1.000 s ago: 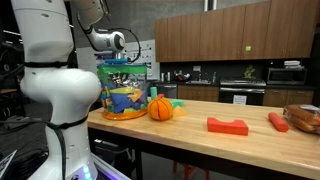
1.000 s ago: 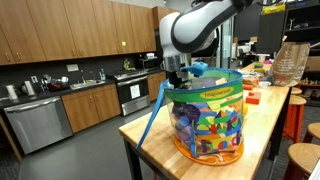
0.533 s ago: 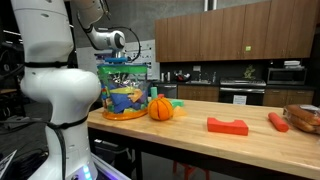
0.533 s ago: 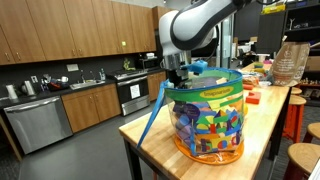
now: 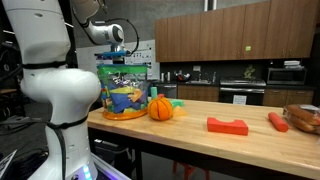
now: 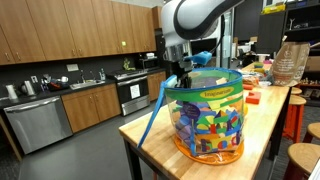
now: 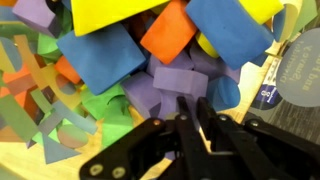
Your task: Take the purple arch out of the bag
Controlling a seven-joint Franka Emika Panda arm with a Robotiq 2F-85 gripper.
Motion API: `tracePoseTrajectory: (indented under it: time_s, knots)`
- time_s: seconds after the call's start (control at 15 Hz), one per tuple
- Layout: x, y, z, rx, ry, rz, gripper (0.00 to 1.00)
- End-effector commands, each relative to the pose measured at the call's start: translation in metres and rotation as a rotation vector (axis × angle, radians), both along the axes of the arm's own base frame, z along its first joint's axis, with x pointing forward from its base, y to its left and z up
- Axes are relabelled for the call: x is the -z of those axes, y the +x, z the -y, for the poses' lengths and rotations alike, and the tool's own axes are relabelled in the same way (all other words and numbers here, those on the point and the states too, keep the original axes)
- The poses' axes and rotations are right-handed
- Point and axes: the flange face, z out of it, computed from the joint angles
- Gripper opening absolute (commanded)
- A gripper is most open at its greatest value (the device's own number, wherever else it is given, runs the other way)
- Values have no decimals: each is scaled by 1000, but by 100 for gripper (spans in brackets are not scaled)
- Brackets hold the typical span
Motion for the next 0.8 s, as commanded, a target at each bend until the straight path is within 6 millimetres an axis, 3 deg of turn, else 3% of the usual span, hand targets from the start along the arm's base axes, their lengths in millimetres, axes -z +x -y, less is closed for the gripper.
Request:
tracePoseTrajectory:
  time_s: [0.0, 0.73]
  knots:
    - [-33, -16, 11, 39, -45, 19, 4]
    - [-143, -39, 48, 184, -123, 227, 4]
